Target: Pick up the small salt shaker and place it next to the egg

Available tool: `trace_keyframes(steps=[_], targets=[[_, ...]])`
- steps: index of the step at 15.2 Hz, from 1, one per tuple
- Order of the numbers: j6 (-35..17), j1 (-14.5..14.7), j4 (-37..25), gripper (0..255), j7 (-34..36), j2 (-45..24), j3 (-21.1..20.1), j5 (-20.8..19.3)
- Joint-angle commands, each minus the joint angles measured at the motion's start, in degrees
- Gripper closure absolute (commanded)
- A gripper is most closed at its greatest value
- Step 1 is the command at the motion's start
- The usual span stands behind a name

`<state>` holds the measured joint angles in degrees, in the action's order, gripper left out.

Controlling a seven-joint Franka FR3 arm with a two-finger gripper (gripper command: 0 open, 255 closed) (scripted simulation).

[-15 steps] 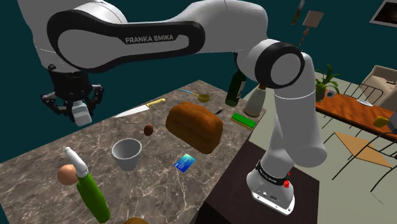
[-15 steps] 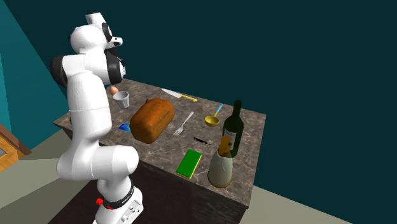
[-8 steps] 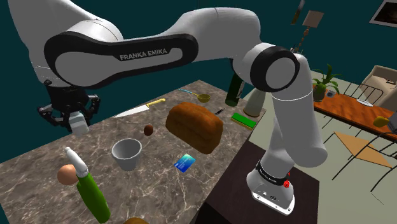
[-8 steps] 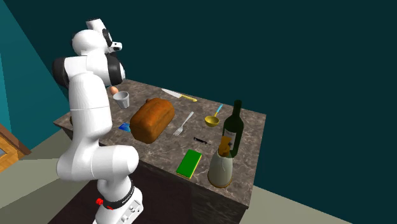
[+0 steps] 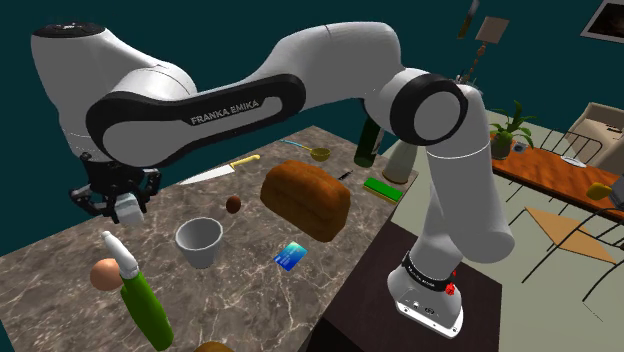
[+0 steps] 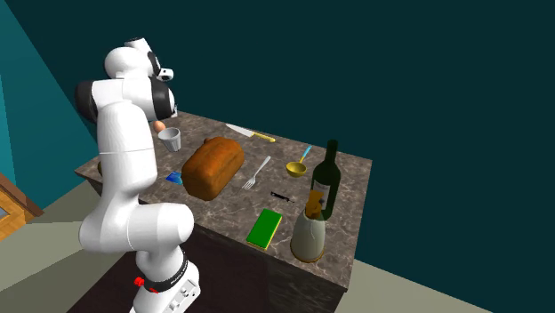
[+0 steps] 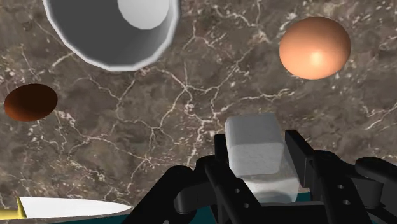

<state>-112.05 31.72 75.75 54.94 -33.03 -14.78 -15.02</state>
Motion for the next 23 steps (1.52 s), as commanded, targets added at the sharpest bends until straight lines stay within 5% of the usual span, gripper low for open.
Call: trace_keyframes(steps=[1,15,22,23], targets=[[-1.46,-0.09,1.32,255,0.25,-0.15,0.07,-0.14],[-10.18,-0.07,6.78,255,1.95,-3.59,0.89,-1.62],[-10.18,-0.07,6.78,255,1.95,-3.59,0.89,-1.62],[-10.18,-0.07,6.78,0,1.95,-3.59,0.89,-1.62]])
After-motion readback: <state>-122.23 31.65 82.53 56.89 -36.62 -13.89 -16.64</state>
